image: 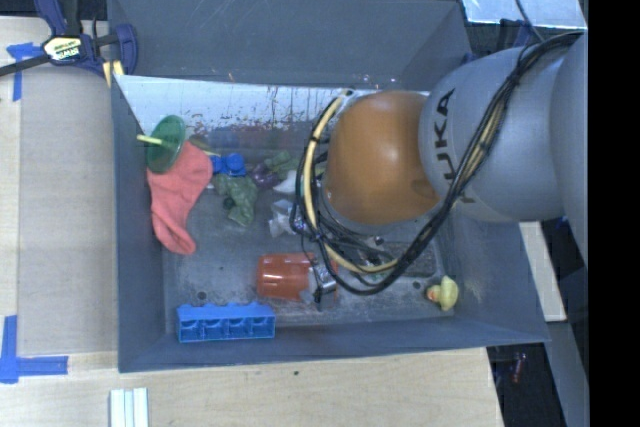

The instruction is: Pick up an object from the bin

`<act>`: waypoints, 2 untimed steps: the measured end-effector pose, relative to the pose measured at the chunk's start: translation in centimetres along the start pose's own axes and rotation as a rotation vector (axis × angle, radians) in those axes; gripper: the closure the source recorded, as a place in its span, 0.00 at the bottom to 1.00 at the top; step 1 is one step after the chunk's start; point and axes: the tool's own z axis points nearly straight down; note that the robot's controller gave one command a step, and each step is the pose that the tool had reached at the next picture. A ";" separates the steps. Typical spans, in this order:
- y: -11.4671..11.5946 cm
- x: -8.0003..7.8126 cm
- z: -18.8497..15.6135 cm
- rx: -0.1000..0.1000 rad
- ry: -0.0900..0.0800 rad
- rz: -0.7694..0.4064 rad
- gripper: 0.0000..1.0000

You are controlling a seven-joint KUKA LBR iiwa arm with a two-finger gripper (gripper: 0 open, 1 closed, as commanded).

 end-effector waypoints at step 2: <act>-3.7 -0.6 3.3 0.000 -0.007 -0.086 1.00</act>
Offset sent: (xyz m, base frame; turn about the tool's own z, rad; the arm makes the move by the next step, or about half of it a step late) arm 0.0167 -0.0331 -0.0337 -0.0875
